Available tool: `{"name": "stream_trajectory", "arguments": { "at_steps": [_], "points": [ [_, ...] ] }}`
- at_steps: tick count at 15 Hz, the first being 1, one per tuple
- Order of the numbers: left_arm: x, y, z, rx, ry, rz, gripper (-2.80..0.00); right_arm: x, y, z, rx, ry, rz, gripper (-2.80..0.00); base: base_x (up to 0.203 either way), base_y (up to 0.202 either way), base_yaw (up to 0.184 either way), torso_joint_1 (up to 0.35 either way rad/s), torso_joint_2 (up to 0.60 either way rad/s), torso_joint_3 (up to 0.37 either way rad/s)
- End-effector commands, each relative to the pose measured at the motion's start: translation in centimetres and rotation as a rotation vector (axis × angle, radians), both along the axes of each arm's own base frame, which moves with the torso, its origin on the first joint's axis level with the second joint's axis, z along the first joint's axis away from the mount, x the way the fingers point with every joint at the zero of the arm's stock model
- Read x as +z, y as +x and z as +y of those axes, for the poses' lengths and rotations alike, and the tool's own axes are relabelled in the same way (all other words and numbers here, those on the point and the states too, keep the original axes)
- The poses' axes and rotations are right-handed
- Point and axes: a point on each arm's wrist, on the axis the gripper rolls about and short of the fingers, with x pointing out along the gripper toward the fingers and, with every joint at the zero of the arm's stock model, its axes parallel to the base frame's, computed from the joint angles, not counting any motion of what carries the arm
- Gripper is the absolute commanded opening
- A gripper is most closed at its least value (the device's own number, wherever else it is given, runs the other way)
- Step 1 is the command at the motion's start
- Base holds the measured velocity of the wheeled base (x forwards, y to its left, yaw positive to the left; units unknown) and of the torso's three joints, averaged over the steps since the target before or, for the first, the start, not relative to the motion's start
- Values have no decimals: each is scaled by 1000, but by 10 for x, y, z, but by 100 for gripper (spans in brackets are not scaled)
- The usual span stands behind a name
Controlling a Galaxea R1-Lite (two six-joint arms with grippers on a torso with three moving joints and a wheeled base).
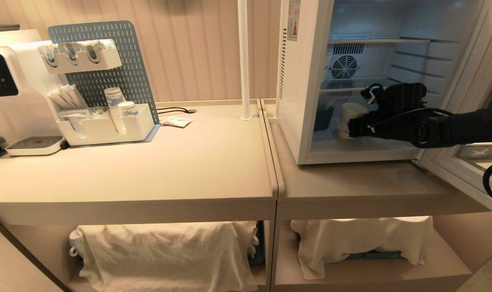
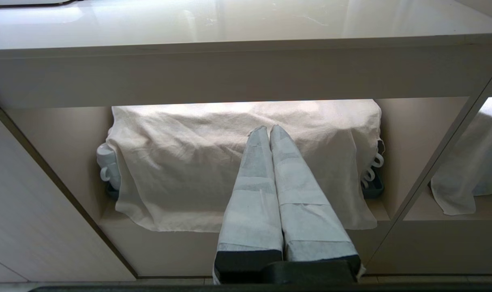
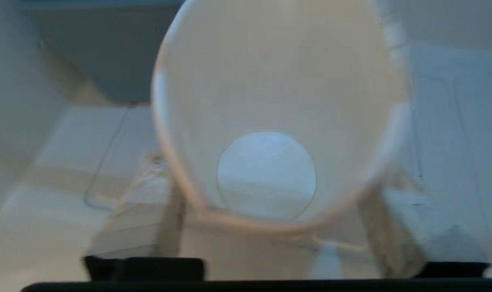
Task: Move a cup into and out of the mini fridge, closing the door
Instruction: Put the paper cup in the freezer
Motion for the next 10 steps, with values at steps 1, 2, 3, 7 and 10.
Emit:
{"name": "stream_trajectory", "arguments": {
  "at_steps": [1,2,3,7,10],
  "points": [
    [0,0,0,0,0,0,-280,14,-8,0,1,0,-20,0,0,0,0,0,0,0],
    [0,0,0,0,0,0,-280,17,-10,0,2,-2,-23,0,0,0,0,0,0,0],
    [0,0,0,0,-1,0,-280,22,-13,0,4,-3,-33,0,0,0,0,0,0,0],
    [0,0,0,0,0,0,-280,42,-30,-3,12,2,-43,-280,0,0,0,0,0,0],
    [0,0,0,0,-1,0,-280,53,-56,-3,40,-39,-23,-280,0,0,0,0,0,0]
  ]
}}
